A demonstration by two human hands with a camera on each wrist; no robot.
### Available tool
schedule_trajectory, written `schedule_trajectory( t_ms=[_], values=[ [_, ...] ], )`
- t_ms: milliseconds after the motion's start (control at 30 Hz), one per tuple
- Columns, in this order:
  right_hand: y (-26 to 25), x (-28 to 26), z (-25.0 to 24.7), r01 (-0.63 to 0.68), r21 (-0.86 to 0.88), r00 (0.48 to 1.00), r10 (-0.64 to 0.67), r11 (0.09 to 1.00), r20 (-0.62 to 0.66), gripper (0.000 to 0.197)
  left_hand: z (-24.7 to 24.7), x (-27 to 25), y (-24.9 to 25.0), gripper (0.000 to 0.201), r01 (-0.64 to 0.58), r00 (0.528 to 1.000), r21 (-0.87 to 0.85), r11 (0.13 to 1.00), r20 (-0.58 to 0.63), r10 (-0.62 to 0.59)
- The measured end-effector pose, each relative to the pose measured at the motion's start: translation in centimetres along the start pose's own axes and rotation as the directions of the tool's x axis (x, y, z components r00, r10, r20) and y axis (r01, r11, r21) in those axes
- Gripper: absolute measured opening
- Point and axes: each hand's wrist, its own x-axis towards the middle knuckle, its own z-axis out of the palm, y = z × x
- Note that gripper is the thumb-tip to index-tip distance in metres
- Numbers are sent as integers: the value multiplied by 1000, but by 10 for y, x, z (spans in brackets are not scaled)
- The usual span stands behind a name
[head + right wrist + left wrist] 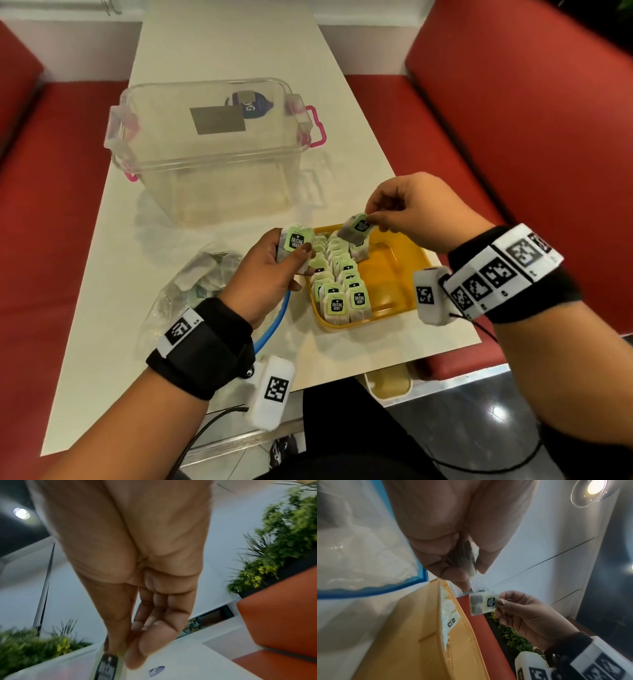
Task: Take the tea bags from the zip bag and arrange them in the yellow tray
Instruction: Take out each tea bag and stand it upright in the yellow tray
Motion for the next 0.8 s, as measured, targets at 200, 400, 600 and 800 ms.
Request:
schedule_trajectory(
  t_ms=[200, 400, 600, 800],
  values=[
    [10, 28, 8, -13, -463, 966, 131, 886, 223, 8, -7, -9, -4, 7, 31, 999, -8, 999, -31, -32],
    [17, 44, 31, -36, -503, 944, 195, 864, 268, 14, -10, -17, -4, 7, 64, 997, -38, 997, -35, -65],
    [15, 47, 35, -49, -496, 946, 200, 867, 257, 14, -10, -19, -3, 15, 92, 995, -51, 994, -18, -93],
    [12, 40, 25, -68, -448, 962, 178, 891, 207, 12, -5, -21, -8, 23, 91, 995, -97, 991, 45, -87]
  ],
)
